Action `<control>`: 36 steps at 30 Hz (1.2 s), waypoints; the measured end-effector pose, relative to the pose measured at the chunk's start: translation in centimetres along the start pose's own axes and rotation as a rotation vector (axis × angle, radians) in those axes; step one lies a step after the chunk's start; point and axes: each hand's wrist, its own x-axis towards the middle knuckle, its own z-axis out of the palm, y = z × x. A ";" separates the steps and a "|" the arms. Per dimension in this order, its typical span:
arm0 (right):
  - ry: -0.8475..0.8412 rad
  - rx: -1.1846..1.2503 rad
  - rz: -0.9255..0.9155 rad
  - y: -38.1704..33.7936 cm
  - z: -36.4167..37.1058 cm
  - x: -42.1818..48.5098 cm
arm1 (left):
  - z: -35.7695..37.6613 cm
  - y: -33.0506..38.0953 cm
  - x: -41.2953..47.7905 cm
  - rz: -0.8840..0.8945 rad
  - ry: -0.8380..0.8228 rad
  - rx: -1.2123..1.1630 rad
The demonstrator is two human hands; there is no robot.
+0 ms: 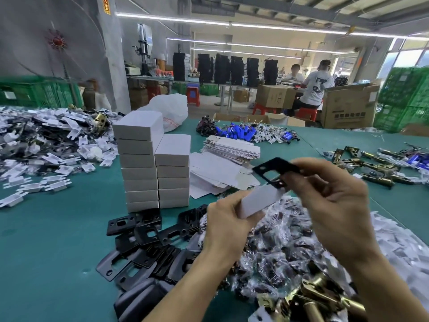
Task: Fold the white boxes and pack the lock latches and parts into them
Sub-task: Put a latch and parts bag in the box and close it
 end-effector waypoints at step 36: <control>-0.351 -0.537 0.002 0.4 -3.2 0.5 | -0.4 0.4 0.1 -0.065 -0.286 -0.267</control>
